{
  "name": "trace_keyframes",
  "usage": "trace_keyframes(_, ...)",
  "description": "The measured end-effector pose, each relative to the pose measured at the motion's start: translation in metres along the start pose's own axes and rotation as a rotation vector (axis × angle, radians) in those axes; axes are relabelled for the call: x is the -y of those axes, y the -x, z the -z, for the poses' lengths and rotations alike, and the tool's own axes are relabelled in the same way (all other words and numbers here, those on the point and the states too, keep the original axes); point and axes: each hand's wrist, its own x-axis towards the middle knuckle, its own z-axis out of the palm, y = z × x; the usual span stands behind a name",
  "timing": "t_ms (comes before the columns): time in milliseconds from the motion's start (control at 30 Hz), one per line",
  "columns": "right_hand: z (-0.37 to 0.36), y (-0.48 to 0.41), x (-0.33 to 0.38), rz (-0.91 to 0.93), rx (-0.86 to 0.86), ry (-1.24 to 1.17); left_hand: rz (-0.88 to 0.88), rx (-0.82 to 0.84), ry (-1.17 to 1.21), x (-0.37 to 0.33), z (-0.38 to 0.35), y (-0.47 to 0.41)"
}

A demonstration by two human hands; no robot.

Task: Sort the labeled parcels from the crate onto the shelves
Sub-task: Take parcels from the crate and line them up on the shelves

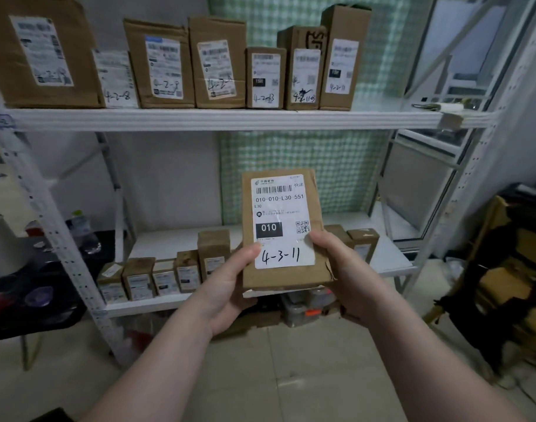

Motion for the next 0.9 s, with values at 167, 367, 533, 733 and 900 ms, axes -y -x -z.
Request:
trace_keyframes(167,0.067,0.001,-0.020,-0.062,-0.034,-0.018,0.100,0.017,-0.037,0.031,-0.039,-0.053)
trace_keyframes(367,0.133,-0.014,-0.053,-0.133,-0.133,0.003,0.158,0.052,-0.083,0.063,-0.061,-0.130)
trace_keyframes(533,0.188,-0.050,-0.061,-0.211,-0.282,0.053,0.211,0.088,-0.096,0.076,-0.078,-0.216)
trace_keyframes(733,0.256,-0.110,-0.054,-0.227,-0.371,-0.008,0.272,0.128,-0.107,0.077,-0.100,-0.318)
trace_keyframes(900,0.299,-0.140,-0.057,-0.204,-0.443,-0.052,0.268,0.168,-0.185,0.075,-0.113,-0.387)
